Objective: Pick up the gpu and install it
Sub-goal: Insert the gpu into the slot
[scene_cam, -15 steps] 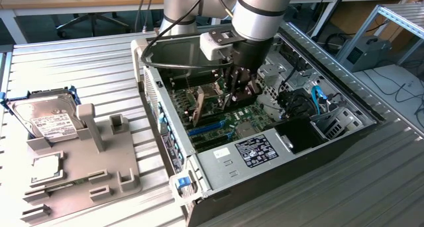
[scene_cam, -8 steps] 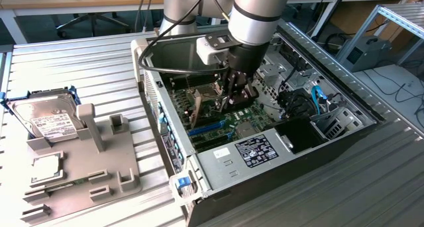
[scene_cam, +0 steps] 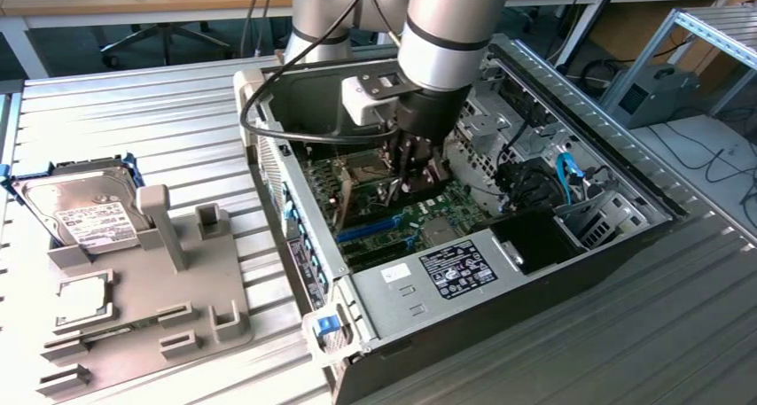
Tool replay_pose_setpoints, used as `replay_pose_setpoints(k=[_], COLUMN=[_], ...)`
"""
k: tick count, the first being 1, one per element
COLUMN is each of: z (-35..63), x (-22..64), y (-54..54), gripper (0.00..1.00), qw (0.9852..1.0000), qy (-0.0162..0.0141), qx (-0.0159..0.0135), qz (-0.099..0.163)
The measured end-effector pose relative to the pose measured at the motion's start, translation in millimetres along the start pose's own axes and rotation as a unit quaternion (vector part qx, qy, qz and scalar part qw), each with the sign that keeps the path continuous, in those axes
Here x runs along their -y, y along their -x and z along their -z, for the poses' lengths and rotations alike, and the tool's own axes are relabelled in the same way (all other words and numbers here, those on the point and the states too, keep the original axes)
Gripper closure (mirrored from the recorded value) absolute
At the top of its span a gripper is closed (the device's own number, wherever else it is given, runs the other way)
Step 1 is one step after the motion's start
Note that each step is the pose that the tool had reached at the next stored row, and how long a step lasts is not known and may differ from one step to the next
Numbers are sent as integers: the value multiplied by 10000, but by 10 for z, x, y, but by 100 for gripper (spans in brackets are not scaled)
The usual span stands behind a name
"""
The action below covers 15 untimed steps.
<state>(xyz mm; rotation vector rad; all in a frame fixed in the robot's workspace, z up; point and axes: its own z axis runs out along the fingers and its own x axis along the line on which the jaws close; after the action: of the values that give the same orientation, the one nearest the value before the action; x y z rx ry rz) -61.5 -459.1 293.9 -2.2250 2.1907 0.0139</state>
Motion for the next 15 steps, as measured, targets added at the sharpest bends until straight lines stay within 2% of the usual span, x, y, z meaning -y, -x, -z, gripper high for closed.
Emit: replay_pose_setpoints(k=[6, 8, 15], z=[-46, -82, -167], x=[-109, -181, -230], y=[10, 17, 37], gripper=[73, 73, 73], qw=[10000, 10000, 10000], qy=[0, 0, 0], qx=[0, 0, 0], qz=[0, 0, 0])
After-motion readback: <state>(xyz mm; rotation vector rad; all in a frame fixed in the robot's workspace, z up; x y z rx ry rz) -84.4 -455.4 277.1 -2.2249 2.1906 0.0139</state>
